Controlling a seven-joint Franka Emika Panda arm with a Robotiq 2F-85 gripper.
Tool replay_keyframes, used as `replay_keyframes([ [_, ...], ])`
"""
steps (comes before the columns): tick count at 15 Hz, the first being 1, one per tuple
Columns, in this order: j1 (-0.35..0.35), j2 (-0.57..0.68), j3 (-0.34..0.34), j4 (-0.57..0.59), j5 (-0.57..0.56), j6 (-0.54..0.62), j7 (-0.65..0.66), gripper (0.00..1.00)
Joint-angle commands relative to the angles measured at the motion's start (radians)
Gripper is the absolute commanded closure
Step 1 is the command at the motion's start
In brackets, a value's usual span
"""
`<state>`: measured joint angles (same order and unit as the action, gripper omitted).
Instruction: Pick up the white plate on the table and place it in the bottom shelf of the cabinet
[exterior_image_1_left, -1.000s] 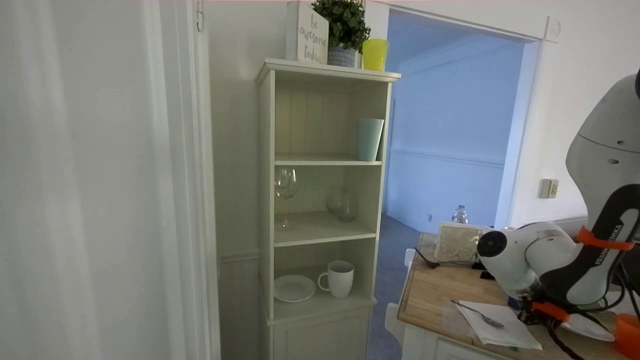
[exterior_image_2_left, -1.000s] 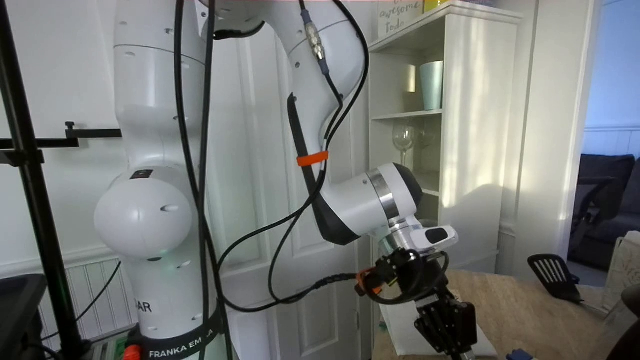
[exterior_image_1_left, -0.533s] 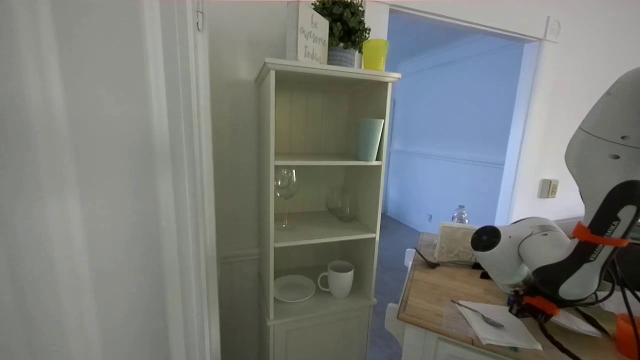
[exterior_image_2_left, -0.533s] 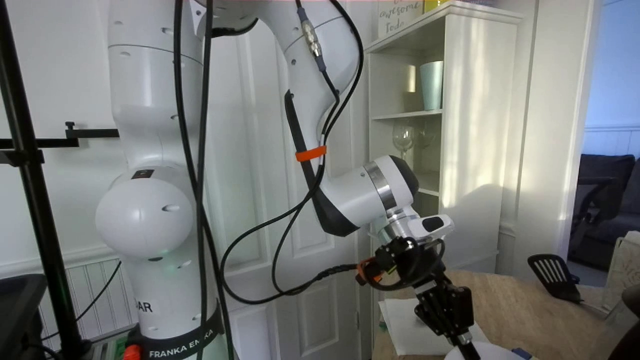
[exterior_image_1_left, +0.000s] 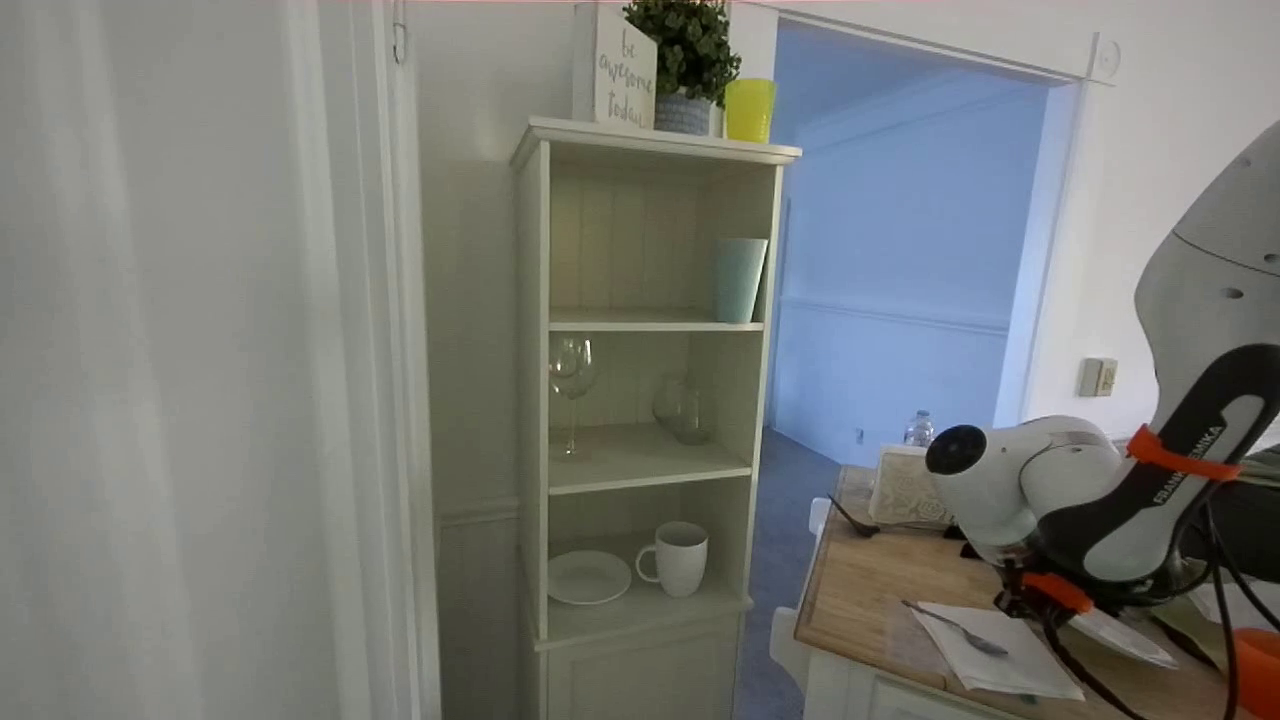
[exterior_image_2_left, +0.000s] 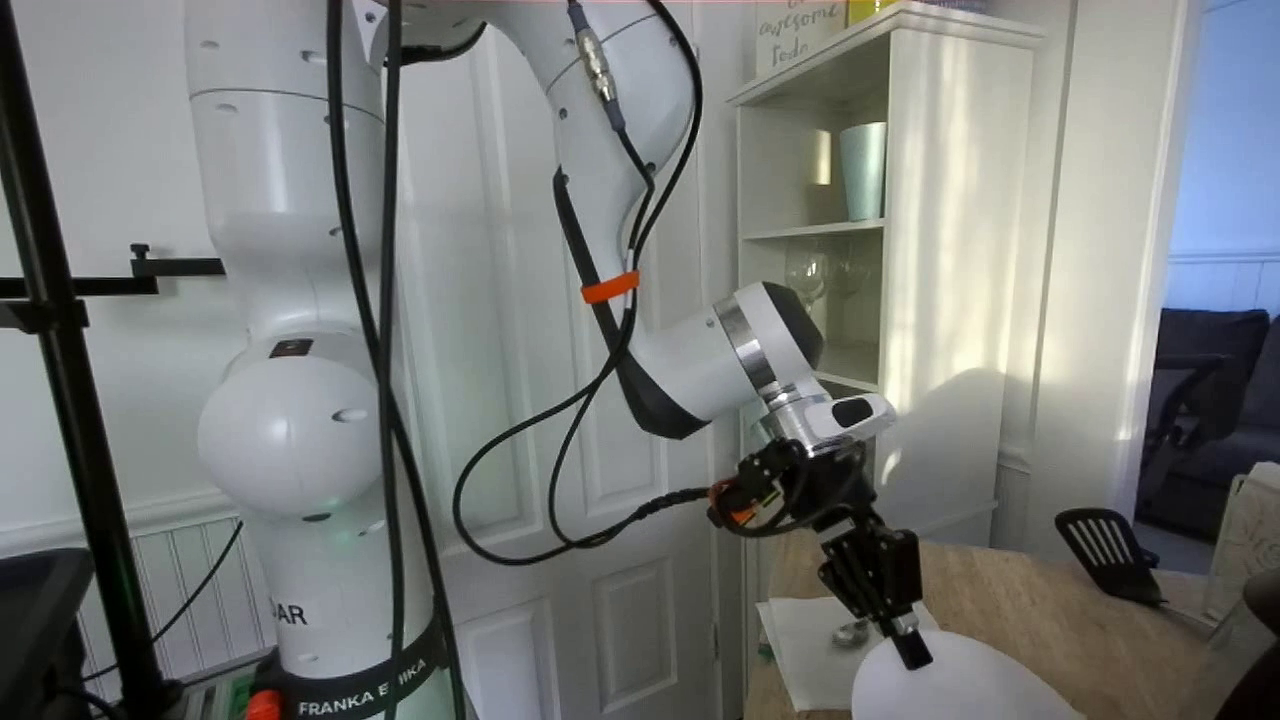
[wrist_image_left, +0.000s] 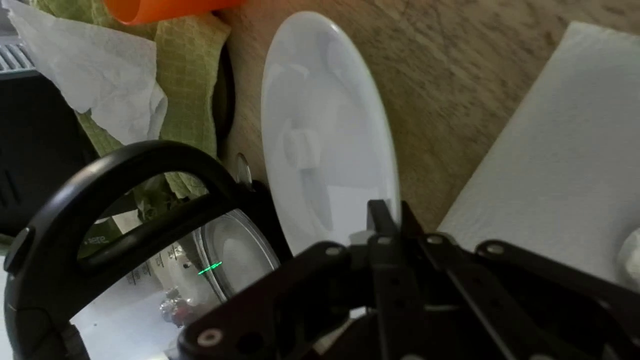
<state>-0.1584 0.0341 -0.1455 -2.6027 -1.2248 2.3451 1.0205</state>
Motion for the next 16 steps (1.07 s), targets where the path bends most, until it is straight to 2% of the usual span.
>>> replay_keyframes([
  [1, 0.046, -0.131, 0.04, -0.043, 0.105, -0.081, -0.062, 0.99],
  [6, 0.154, -0.286, 0.15, -0.085, 0.116, -0.173, -0.147, 0.99],
  [11, 0.291, -0.391, 0.263, -0.13, 0.131, -0.141, -0.275, 0.99],
  [16, 0.387, -0.391, 0.351, -0.143, 0.074, -0.071, -0.32, 0.99],
])
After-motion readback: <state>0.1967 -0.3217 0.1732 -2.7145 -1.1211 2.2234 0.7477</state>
